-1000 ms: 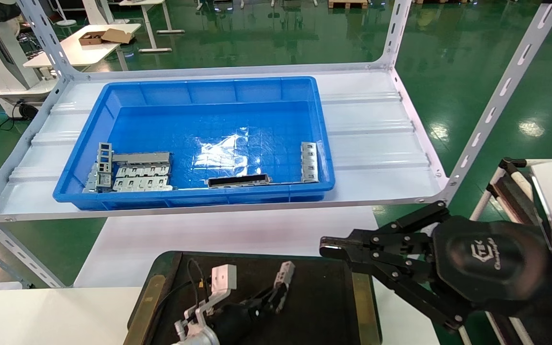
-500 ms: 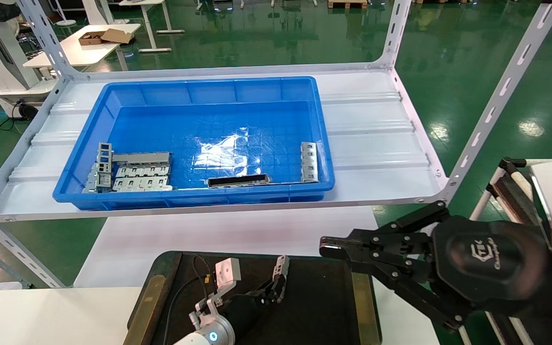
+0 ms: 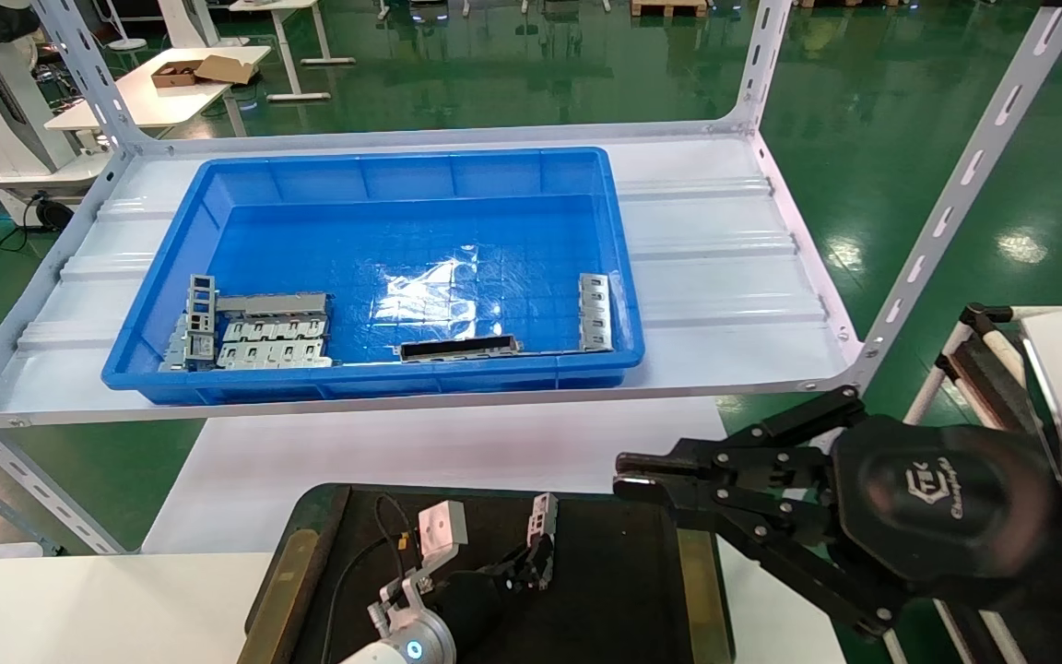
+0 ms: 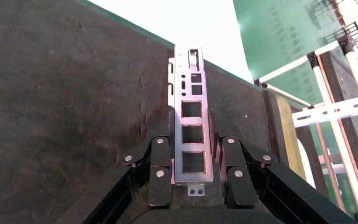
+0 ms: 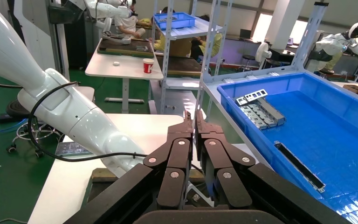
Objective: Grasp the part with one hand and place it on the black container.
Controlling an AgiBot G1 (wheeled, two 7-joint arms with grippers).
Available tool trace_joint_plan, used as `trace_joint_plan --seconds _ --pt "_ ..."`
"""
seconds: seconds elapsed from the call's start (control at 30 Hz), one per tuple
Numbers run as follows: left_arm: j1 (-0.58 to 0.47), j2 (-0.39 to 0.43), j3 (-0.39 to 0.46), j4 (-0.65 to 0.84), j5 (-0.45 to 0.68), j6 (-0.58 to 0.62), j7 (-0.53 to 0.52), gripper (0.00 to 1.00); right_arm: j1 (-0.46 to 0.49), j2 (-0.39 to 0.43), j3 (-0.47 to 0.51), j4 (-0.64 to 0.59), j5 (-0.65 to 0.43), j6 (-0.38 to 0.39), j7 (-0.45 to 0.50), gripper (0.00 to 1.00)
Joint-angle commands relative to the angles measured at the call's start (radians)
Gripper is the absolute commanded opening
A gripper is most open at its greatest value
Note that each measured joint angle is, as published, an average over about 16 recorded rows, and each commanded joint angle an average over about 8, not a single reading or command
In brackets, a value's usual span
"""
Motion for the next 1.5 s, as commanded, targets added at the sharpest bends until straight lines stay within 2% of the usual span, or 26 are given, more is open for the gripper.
trace_joint_plan --seconds 0.03,0.5,0.87,1.23,1.5 --pt "-0.003 -0.001 0.012 0.0 -0.003 -0.001 -0.006 1.0 0.0 0.0 0.0 0.0 0.0 0.0 0.0 1.0" --pt "-0.013 -0.035 0.054 -0.062 -0.003 -0.013 -0.016 1.0 0.0 0.0 0.0 0.0 0.0 0.0 0.0 1.0" --pt "0.003 -0.198 0.056 -0.28 0.045 0.049 0.045 1.0 0.0 0.0 0.0 0.0 0.0 0.0 0.0 1.0" --pt "0.031 -0.366 -0.012 -0.485 0.076 0.183 0.2 1.0 0.0 0.0 0.0 0.0 0.0 0.0 0.0 1.0" --pt "0.05 -0.46 -0.104 -0.542 0.029 0.332 0.371 1.0 0.0 0.0 0.0 0.0 0.0 0.0 0.0 1.0"
